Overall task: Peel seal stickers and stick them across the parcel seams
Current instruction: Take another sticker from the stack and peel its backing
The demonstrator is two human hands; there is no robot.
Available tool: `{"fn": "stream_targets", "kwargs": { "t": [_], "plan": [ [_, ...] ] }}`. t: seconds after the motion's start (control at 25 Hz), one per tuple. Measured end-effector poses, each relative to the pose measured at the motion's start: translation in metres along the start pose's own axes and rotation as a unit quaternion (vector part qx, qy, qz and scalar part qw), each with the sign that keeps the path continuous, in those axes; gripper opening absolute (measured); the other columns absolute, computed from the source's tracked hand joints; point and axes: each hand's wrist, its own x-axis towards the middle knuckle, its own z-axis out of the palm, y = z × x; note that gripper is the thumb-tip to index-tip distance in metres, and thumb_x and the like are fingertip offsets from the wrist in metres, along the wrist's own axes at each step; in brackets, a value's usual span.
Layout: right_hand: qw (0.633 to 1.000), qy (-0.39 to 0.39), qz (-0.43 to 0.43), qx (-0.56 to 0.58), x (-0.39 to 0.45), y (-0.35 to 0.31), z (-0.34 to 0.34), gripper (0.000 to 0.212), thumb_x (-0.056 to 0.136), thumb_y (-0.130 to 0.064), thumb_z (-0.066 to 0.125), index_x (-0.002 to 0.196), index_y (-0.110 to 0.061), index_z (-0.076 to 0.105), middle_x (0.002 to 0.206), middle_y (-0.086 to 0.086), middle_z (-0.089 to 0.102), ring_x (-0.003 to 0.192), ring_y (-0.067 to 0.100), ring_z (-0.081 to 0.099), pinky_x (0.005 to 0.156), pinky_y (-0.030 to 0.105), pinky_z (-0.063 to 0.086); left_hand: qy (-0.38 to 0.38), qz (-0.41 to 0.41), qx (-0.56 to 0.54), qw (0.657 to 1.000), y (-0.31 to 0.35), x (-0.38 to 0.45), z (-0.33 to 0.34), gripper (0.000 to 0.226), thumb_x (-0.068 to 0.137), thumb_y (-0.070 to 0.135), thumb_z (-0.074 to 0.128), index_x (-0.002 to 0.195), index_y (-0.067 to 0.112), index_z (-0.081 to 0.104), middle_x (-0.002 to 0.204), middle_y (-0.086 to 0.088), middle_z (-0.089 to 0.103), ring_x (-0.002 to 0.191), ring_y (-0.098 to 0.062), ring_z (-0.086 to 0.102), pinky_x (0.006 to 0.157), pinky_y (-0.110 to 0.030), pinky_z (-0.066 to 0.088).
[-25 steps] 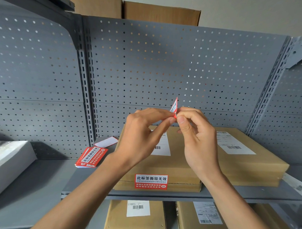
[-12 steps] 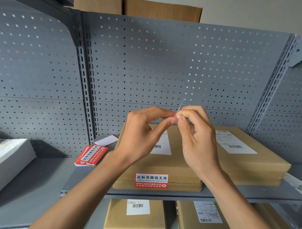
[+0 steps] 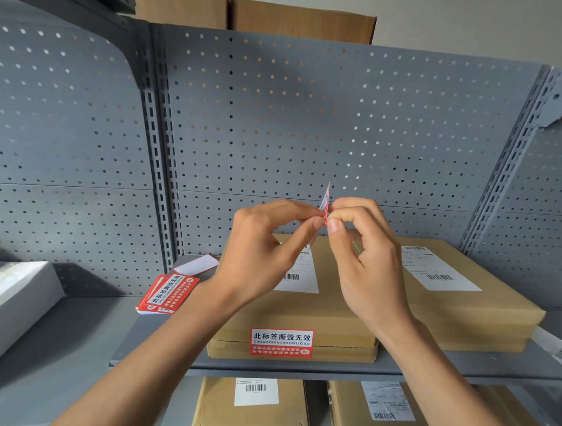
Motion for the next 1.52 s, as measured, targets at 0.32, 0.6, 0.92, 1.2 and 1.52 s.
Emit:
{"fn": "stream_targets", "kwargs": {
  "t": [0.32, 0.6, 0.92, 1.2, 1.52],
  "plan": [
    [0.989, 0.007, 0.078, 0.129, -0.007, 0.008, 0.005, 0.012, 0.101, -0.013, 0.058, 0.099, -0.007, 0.069, 0.109, 0.003, 0.071, 0.103, 0.019, 0.07, 0.085, 0.033, 0.059, 0.013, 0.001, 0.032, 0.999, -0.008, -0.003, 0.006, 0.006, 0.095, 0.015, 0.074, 0.096, 0.018, 0.08, 0.1, 0.014, 0.078, 0.097, 0.001, 0.071, 0.088, -0.017, 0.051],
    [0.957, 0.008, 0.181, 0.225, -0.003, 0.004, 0.009, 0.011, 0.099, -0.003, 0.063, 0.105, -0.001, 0.072, 0.099, 0.011, 0.079, 0.093, 0.021, 0.077, 0.08, 0.026, 0.059, 0.027, 0.034, 0.065, 0.997, -0.015, -0.005, 0.01, 0.011, 0.094, 0.017, 0.072, 0.1, 0.018, 0.08, 0.103, 0.011, 0.079, 0.092, -0.007, 0.073, 0.081, -0.045, 0.058],
    [0.952, 0.004, 0.223, 0.211, 0.003, 0.011, 0.011, 0.012, 0.1, -0.004, 0.061, 0.095, -0.005, 0.072, 0.094, 0.004, 0.08, 0.093, 0.024, 0.076, 0.083, 0.045, 0.062, 0.067, 0.028, 0.08, 0.994, -0.016, -0.005, 0.007, 0.007, 0.092, 0.016, 0.072, 0.091, 0.016, 0.078, 0.097, 0.011, 0.078, 0.092, -0.01, 0.073, 0.079, -0.045, 0.059],
    [0.904, 0.036, 0.322, 0.279, 0.014, 0.019, 0.013, 0.014, 0.102, -0.001, 0.055, 0.092, -0.004, 0.066, 0.082, 0.015, 0.073, 0.071, 0.024, 0.073, 0.065, 0.028, 0.058, 0.097, -0.029, 0.083, 0.991, -0.015, -0.004, -0.004, 0.008, 0.091, 0.016, 0.073, 0.085, 0.02, 0.076, 0.088, 0.013, 0.077, 0.083, 0.001, 0.067, 0.077, -0.008, 0.044],
    [0.881, 0.058, 0.37, 0.289, 0.024, 0.033, 0.012, 0.012, 0.102, -0.001, 0.055, 0.096, -0.003, 0.065, 0.079, 0.015, 0.07, 0.065, 0.02, 0.071, 0.063, 0.028, 0.06, 0.128, -0.075, 0.043, 0.988, -0.009, -0.001, -0.016, 0.01, 0.091, 0.019, 0.07, 0.085, 0.018, 0.078, 0.082, 0.027, 0.069, 0.079, 0.012, 0.062, 0.074, -0.005, 0.039]
  ]
}}
